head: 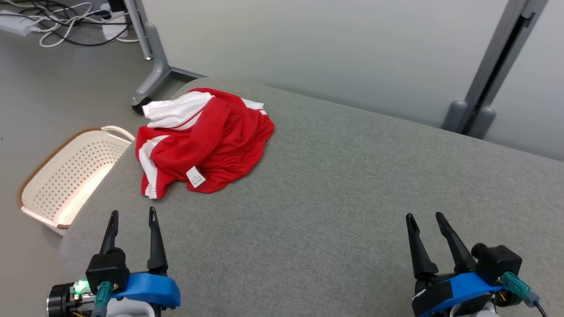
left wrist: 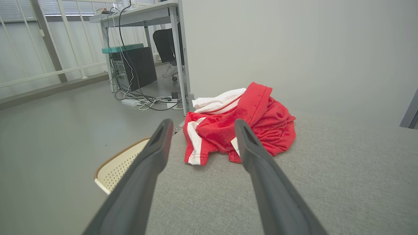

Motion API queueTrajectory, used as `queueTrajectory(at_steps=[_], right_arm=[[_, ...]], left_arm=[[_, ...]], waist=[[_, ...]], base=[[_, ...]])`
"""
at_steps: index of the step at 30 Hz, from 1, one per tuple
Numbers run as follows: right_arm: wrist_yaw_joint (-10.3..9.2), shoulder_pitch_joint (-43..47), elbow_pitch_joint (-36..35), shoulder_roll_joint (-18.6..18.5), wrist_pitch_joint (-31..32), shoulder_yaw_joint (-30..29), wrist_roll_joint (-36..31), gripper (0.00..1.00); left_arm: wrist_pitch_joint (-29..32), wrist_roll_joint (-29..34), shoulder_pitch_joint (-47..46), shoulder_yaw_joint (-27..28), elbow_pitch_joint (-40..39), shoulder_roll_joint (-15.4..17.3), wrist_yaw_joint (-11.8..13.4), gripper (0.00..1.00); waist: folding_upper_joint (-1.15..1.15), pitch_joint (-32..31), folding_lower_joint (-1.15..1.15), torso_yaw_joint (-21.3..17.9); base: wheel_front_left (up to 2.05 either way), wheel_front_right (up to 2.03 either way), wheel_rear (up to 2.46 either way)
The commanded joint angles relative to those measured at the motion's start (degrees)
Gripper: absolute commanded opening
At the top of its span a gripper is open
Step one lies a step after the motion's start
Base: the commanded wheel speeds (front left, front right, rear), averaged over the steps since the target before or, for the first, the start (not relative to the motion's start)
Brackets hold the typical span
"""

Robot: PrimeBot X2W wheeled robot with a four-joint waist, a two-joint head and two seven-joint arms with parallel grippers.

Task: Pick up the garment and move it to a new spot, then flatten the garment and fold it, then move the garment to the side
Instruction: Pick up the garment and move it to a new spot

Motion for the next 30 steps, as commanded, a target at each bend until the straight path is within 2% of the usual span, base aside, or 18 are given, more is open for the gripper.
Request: queueTrajectory(at_steps=[1,7,14,23,30], right_arm=[[0.03,0.1,-0.2,-0.3,-0.2,0.1,0.1,1.0],[0.03,0.1,0.0,-0.3,-0.2,0.2,0.0,1.0],[0.03,-0.4,0.0,-0.3,-0.2,0.5,0.1,1.0],[0.03,-1.3,-0.8,-0.3,-0.2,0.1,-1.3,1.0],[0.03,-2.8,-2.9,-0.3,-0.2,0.1,-3.6,1.0]], left_arm=[[-0.3,0.0,0.2,0.4,-0.2,0.3,0.1,1.0],[-0.3,0.1,0.5,0.8,-0.6,0.3,0.3,1.0],[-0.3,0.1,0.7,1.2,-0.9,0.2,0.5,1.0],[-0.3,-0.6,-1.2,1.8,-0.9,0.1,0.5,1.0],[-0.3,-1.5,-6.6,4.5,-0.5,1.7,0.0,1.0]], waist=[[0.0,0.3,0.0,0.8],[0.0,0.1,0.0,2.2],[0.0,0.4,0.0,2.1],[0.0,1.9,0.0,0.3],[0.0,4.5,0.0,-3.1]], base=[[0.0,0.0,0.0],[0.0,0.0,0.0],[0.0,0.0,0.0],[0.0,0.0,0.0],[0.0,0.0,0.0]])
